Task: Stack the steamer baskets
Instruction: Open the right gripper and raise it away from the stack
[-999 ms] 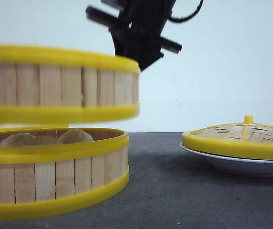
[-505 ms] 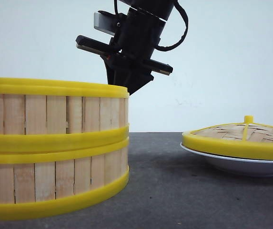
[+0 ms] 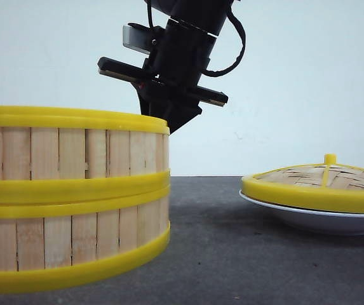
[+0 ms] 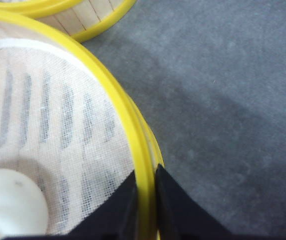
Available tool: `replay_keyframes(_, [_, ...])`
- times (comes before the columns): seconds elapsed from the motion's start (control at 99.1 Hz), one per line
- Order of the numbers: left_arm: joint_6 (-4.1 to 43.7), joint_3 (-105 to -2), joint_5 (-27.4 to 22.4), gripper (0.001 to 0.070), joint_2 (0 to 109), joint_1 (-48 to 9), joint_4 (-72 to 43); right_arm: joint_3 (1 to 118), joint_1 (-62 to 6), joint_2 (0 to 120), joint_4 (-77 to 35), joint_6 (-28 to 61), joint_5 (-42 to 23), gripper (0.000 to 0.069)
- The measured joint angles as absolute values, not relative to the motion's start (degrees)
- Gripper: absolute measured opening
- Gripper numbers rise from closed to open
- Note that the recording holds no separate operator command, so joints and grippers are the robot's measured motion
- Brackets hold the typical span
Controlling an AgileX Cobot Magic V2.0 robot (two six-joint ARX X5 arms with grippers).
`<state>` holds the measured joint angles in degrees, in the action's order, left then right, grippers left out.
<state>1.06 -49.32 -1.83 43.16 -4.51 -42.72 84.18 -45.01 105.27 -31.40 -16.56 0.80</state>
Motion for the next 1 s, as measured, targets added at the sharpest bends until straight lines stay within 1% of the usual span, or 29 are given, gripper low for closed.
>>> replay_keyframes(0.414, [1.1,-49.3,-1.8,0.0493,43.2,-4.5,-42.7,84.2,-45.0,105.3,-31.4,-16.4,1.8,0.0035])
replay_keyframes(0.474, [1.3,-49.3,-1.8,0.0493,43.2,-4.5,-42.6,84.2,-45.0,105.1,-31.7,-16.5,2.3,0.008])
replay_keyframes(0.575, [2.2,-49.3,-1.8,0.0493,43.6,-4.5,-41.0,84.2,-45.4,103.7,-33.0,-16.5,2.9,0.0229])
replay_keyframes(0.646, [2.6,-49.5,-1.8,0.0493,45.3,-4.1,-39.1,84.2,-45.4,101.8,-33.5,-16.3,3.0,0.0287])
replay_keyframes(0.706, [2.6,-50.3,-1.8,0.0493,47.6,-3.5,-38.3,84.2,-45.4,99.3,-34.5,-16.0,3.0,0.0307])
replay_keyframes(0.817, [2.6,-53.3,-1.8,0.0493,54.0,-2.0,-37.3,84.2,-45.2,93.7,-37.5,-14.3,2.1,0.0317])
replay_keyframes(0.999, [2.5,-59.2,-1.8,0.0493,65.1,2.0,-34.2,84.2,-43.4,83.1,-46.2,-10.3,-6.5,0.0319])
